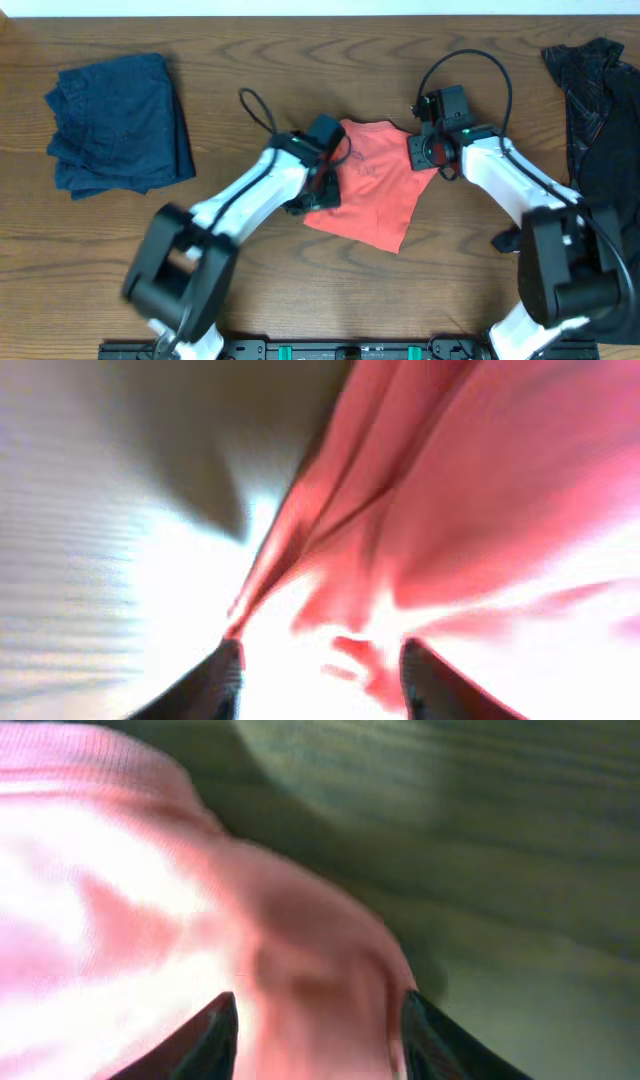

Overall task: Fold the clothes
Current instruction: 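Grasp the folded red shirt's top corners with both grippers and lift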

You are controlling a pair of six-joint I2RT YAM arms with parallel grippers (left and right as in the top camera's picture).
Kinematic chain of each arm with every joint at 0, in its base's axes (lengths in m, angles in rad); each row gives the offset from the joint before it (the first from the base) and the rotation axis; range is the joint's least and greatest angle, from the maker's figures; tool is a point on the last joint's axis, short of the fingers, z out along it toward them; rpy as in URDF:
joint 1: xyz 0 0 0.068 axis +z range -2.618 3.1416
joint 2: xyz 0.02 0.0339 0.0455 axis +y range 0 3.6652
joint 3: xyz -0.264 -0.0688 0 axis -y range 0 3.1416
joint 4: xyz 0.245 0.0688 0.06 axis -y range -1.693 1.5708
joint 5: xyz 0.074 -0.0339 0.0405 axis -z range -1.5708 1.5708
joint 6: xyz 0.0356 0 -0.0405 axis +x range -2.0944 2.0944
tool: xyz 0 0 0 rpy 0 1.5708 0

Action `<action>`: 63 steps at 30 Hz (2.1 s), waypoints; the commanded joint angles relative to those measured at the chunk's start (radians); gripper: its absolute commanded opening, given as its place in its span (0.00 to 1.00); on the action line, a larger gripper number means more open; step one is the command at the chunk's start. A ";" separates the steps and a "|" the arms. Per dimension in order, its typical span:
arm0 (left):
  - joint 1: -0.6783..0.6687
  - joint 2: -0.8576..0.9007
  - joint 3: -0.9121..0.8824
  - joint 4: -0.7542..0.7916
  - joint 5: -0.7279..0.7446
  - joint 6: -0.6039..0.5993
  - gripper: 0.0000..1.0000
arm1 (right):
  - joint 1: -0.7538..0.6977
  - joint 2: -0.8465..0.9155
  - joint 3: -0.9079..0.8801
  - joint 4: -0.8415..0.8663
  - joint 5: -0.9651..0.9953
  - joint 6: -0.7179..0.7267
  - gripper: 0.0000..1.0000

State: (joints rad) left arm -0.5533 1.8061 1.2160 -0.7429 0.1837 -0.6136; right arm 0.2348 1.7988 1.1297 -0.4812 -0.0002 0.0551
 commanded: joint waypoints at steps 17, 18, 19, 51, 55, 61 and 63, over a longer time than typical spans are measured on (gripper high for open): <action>0.050 0.044 0.007 0.344 0.070 0.284 0.66 | -0.004 -0.058 -0.032 -0.151 -0.219 0.101 0.36; 0.050 0.064 0.007 0.346 0.069 0.294 0.66 | -0.003 -0.042 -0.033 -0.151 -0.218 0.101 0.37; 0.050 0.091 0.007 0.351 0.066 0.299 0.66 | -0.003 -0.020 -0.033 -0.150 -0.217 0.101 0.36; 0.107 0.037 0.007 0.468 0.037 0.242 0.90 | -0.034 -0.275 0.013 -0.106 -0.026 0.041 0.63; 0.123 0.136 0.007 0.552 0.107 0.254 0.91 | -0.034 -0.334 0.013 -0.169 -0.026 0.041 0.64; 0.134 0.265 0.007 0.678 0.227 0.254 0.90 | -0.034 -0.356 0.013 -0.228 -0.026 0.041 0.63; 0.125 0.296 0.007 0.712 0.311 0.251 0.85 | -0.034 -0.356 0.013 -0.238 -0.026 0.041 0.62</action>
State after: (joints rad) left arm -0.4206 2.0418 1.2293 -0.0395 0.3618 -0.3752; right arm 0.2066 1.4570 1.1316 -0.7128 -0.0296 0.0914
